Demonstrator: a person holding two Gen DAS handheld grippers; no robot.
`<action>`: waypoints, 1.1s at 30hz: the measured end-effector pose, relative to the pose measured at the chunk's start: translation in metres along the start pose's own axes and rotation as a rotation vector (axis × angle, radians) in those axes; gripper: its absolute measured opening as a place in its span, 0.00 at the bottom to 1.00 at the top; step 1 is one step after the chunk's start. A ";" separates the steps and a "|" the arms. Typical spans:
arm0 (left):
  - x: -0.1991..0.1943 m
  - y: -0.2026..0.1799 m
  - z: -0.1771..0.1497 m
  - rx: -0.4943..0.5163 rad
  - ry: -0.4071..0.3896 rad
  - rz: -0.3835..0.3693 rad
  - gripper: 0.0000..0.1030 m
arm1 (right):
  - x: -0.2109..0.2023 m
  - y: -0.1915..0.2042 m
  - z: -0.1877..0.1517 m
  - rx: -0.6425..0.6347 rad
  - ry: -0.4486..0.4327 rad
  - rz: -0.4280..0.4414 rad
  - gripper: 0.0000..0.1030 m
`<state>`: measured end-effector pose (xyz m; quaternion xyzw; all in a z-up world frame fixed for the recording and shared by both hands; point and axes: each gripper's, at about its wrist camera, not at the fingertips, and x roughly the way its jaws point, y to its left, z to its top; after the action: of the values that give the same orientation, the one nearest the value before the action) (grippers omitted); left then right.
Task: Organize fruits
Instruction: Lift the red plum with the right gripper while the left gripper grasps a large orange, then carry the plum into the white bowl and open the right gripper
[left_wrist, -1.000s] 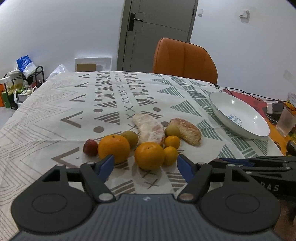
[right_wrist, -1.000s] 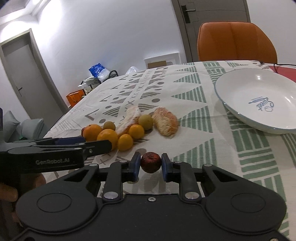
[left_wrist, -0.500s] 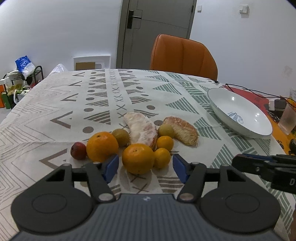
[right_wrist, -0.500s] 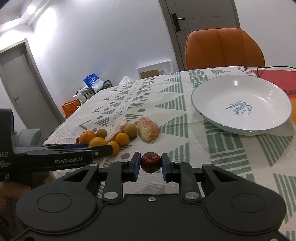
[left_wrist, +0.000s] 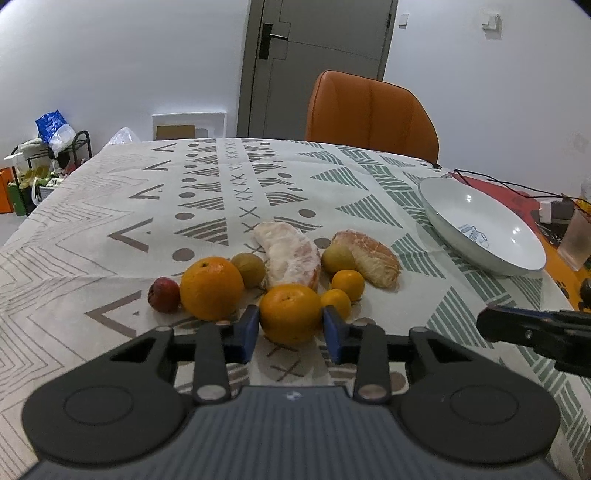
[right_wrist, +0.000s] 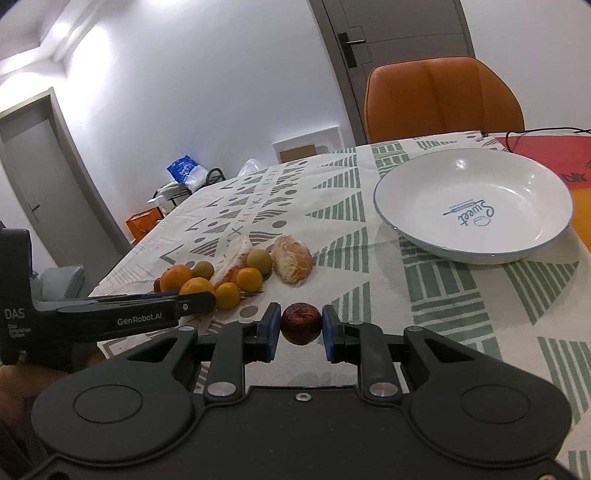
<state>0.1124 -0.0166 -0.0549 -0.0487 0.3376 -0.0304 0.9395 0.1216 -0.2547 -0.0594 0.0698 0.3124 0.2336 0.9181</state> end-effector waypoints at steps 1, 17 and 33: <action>-0.001 -0.001 0.000 0.003 -0.001 0.000 0.34 | 0.000 0.000 0.000 0.000 -0.001 0.002 0.22; -0.016 -0.023 0.019 0.049 -0.059 -0.015 0.35 | -0.011 -0.008 0.008 0.013 -0.065 -0.016 0.22; -0.011 -0.078 0.031 0.135 -0.087 -0.083 0.35 | -0.033 -0.043 0.020 0.056 -0.159 -0.092 0.22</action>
<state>0.1218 -0.0914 -0.0157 -0.0004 0.2915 -0.0897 0.9523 0.1272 -0.3081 -0.0374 0.0993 0.2476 0.1760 0.9476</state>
